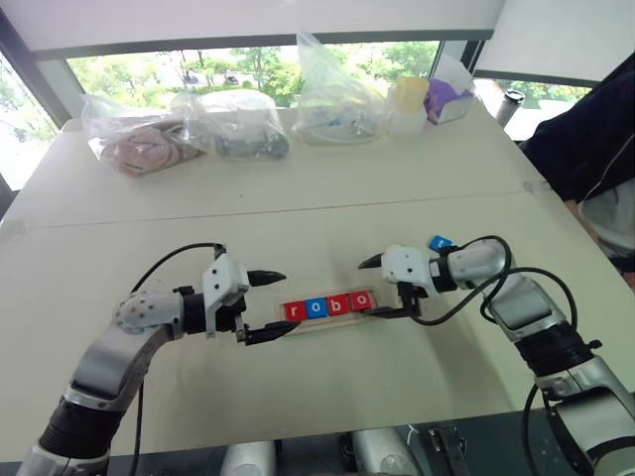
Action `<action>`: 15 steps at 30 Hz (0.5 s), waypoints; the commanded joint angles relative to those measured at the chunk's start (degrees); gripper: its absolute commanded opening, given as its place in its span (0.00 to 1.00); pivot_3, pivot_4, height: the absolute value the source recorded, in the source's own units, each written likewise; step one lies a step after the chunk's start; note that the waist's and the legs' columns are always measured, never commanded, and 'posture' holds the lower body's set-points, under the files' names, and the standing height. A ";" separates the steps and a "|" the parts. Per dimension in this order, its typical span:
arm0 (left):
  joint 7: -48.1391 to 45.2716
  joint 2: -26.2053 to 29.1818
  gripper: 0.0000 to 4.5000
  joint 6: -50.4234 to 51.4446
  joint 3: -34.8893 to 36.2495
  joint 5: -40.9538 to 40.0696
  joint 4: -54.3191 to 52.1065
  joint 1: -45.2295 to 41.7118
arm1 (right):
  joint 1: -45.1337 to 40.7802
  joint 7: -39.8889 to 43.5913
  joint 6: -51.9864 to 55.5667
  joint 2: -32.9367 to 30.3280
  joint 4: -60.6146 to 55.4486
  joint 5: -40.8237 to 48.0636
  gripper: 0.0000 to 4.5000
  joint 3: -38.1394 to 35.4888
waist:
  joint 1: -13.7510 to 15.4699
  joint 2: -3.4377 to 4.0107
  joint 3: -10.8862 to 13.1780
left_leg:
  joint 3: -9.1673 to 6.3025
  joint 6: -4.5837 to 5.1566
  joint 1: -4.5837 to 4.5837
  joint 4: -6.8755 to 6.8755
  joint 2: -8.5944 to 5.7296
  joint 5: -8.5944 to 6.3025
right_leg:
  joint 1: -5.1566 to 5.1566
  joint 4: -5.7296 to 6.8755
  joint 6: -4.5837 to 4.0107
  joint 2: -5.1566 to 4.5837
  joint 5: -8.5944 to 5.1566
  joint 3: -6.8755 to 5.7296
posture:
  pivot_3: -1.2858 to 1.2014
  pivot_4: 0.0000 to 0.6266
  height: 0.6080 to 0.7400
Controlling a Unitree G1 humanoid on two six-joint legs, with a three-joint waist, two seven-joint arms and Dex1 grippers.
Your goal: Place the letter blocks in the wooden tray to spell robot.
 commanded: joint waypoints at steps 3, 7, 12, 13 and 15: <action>0.20 -0.24 1.00 -0.75 0.49 -0.72 -1.40 -0.39 | 0.37 2.64 3.59 -2.38 -5.94 3.16 0.99 -2.51 | 0.05 0.00 0.00 | 0.00 0.00 0.00 0.00 0.00 0.00 | 0.00 0.00 0.00 0.00 0.00 0.00 | 0.52 0.24 1.00; 0.21 -0.33 1.00 -0.72 0.61 -0.72 -1.39 -0.27 | 0.62 2.02 5.18 -4.02 -7.48 3.90 0.99 -4.45 | 0.07 0.00 0.00 | 0.00 0.00 -0.01 0.02 -0.01 0.00 | 0.00 0.00 -0.01 -0.02 -0.01 0.00 | 0.52 0.24 1.00; -0.05 -0.52 1.00 -0.91 0.36 -0.67 -1.06 -0.40 | -0.18 -0.03 3.20 -4.28 -4.15 2.22 0.99 -5.27 | -0.05 0.00 0.00 | 0.00 0.00 0.01 0.00 0.00 0.00 | 0.00 0.00 0.06 0.00 -0.06 0.00 | 0.52 0.24 1.00; -0.11 -0.57 1.00 -0.93 0.30 -0.66 -0.95 -0.53 | -0.27 -0.56 2.56 -3.97 -3.36 1.95 0.99 -5.21 | -0.02 0.00 0.00 | 0.00 0.00 0.01 0.00 0.00 0.00 | 0.00 0.00 0.05 0.00 -0.05 0.00 | 0.52 0.24 1.00; -0.24 -0.60 1.00 -0.89 0.22 -0.61 -0.71 -0.90 | -0.50 -1.41 1.30 -3.23 -1.69 1.37 0.99 -4.73 | 0.00 0.00 0.00 | 0.01 0.00 0.00 0.00 0.00 0.00 | 0.00 0.00 0.04 0.00 -0.05 0.00 | 0.52 0.24 1.00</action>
